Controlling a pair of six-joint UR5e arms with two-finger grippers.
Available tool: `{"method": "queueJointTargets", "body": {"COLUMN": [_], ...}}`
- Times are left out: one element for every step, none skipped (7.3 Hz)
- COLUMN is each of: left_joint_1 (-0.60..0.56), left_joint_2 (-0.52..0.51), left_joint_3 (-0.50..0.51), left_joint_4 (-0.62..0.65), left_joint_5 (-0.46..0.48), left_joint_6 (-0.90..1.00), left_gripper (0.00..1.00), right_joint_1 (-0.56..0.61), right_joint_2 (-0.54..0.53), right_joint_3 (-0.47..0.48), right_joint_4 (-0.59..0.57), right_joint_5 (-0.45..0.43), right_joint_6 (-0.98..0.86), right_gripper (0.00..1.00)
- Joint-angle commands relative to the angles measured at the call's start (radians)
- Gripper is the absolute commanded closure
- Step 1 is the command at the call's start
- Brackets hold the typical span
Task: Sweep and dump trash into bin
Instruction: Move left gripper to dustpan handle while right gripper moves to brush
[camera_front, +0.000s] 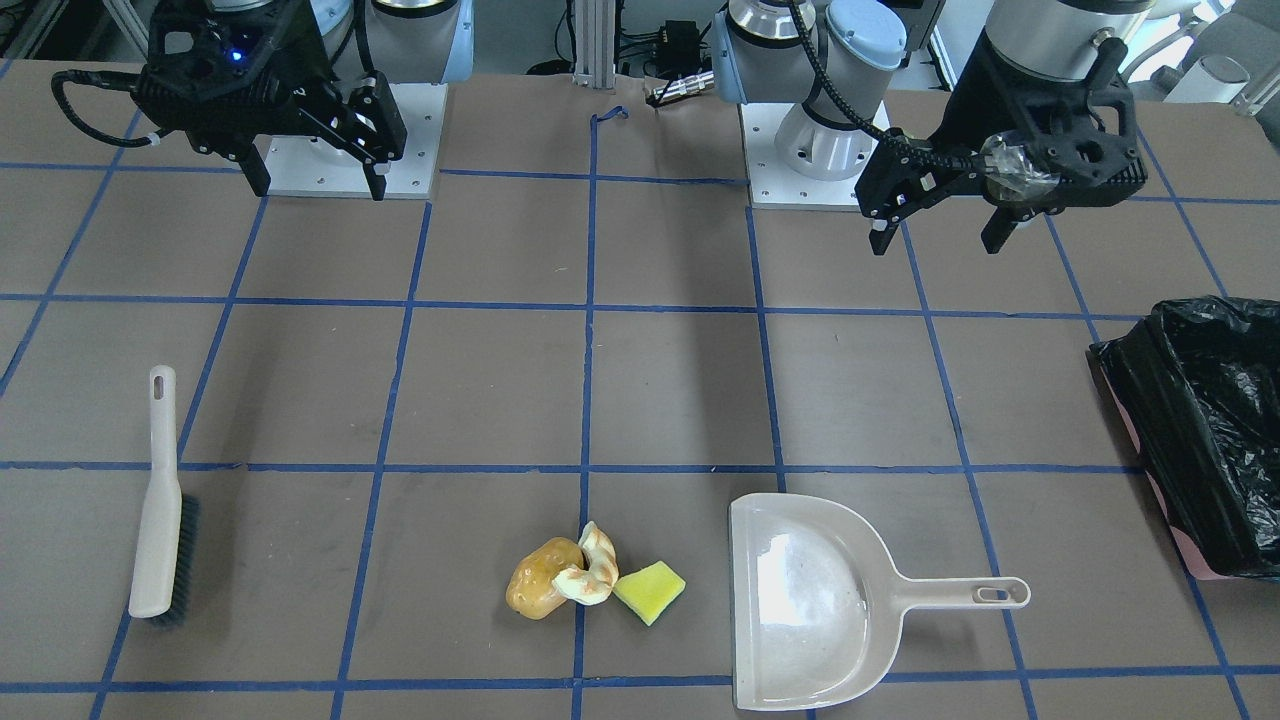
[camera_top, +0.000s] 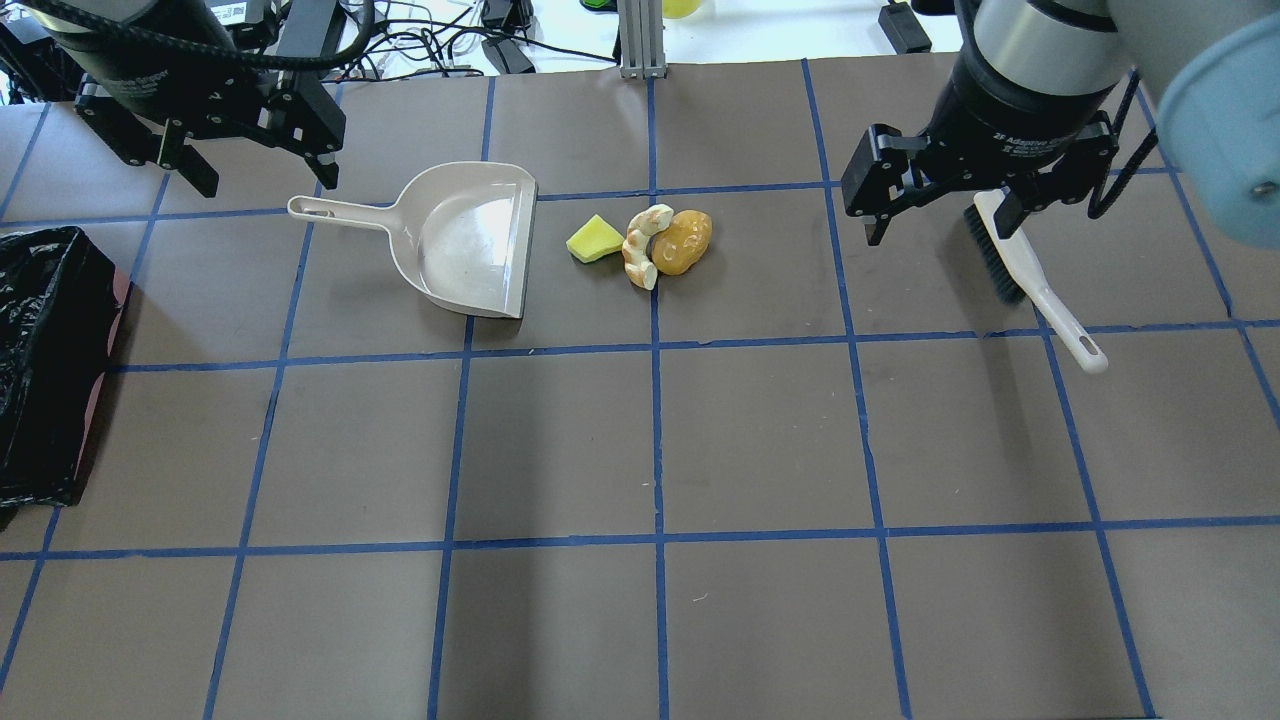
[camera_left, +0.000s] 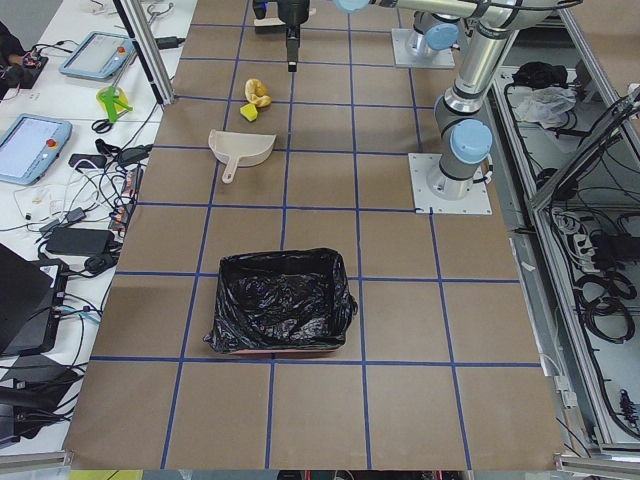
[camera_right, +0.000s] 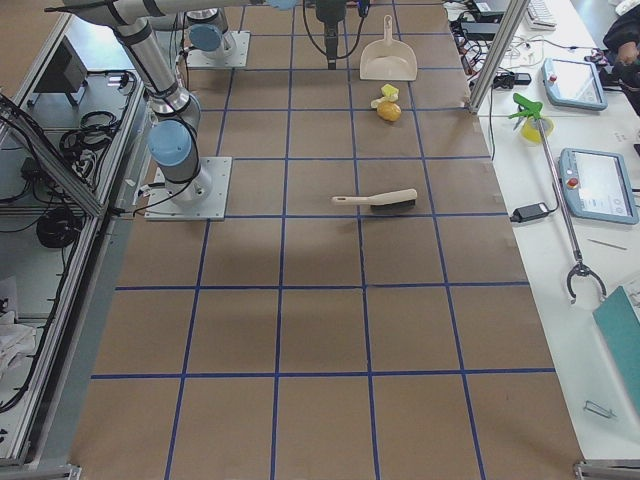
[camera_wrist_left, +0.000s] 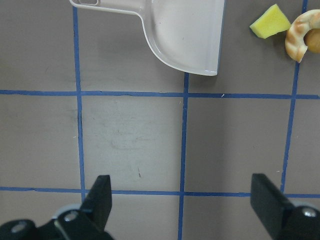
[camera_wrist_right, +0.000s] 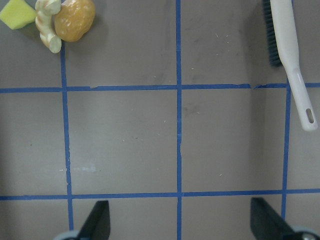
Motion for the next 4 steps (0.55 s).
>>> {"method": "queueJointTargets", "body": {"left_joint_1": [0.000,0.002,0.015,0.017], "left_joint_2": [0.010,-0.005,-0.019,-0.026], "left_joint_3": [-0.054,-0.061,-0.064,-0.067], "left_joint_4": [0.006,0.091,0.144,0.162], "left_joint_5": [0.003,0.008,0.006,0.006], "left_joint_6": [-0.009,0.020,0.130,0.242], "left_gripper": [0.00,0.00,0.00,0.00], "right_joint_1": [0.000,-0.004,-0.010,-0.015], "right_joint_2": [0.004,0.010,0.004,0.004], "right_joint_3": [-0.002,-0.003,0.000,0.000], "right_joint_4": [-0.010,-0.010,-0.012,-0.004], "right_joint_5": [0.000,-0.001,-0.018,-0.023], "right_joint_6": [0.000,0.000,-0.012,-0.039], "right_gripper": [0.00,0.00,0.00,0.00]}}
